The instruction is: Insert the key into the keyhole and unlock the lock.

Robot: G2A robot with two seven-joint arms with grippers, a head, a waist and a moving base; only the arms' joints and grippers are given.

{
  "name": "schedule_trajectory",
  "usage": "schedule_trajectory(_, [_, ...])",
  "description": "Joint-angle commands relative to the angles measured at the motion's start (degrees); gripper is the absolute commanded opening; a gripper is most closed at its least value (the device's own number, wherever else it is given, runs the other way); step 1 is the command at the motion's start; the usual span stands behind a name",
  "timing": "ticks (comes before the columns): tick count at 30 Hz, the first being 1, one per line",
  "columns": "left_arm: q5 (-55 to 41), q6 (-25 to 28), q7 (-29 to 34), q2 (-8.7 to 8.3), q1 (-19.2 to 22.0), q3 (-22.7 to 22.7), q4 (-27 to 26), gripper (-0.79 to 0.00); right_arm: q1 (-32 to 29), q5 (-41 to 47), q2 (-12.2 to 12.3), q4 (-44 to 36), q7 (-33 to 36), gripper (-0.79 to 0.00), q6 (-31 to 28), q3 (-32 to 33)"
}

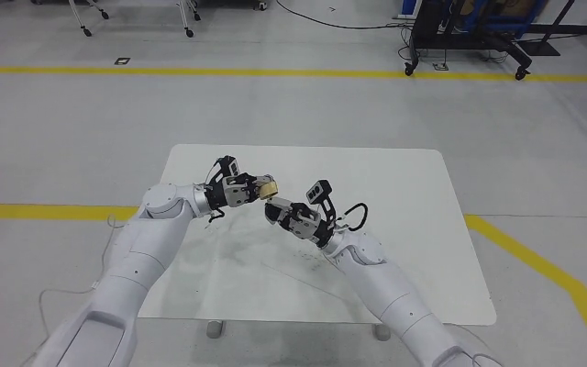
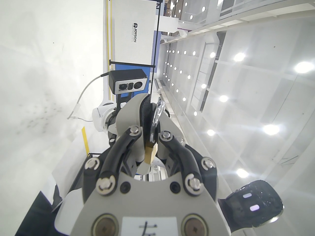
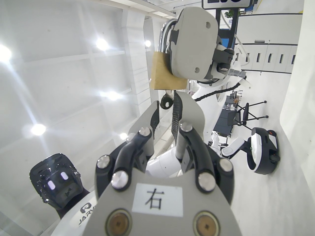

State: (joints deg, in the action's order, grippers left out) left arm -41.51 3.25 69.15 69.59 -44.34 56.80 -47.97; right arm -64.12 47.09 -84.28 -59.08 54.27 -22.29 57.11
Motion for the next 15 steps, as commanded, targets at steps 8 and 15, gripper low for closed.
schedule_trajectory(8, [1.2,0.3,0.4,0.26,0.1,-0.2,-0.1,-0.785,0.9,0.3,-0.3,1.6,-0.4,-0.785,1.3,-0.1])
schedule_trajectory(15, [1.5,1.2,1.7,0.41,0.1,0.0,-0.3,-0.785,1.3,3.5,-0.8,2.8,-0.5,-0.785,2.3,0.2])
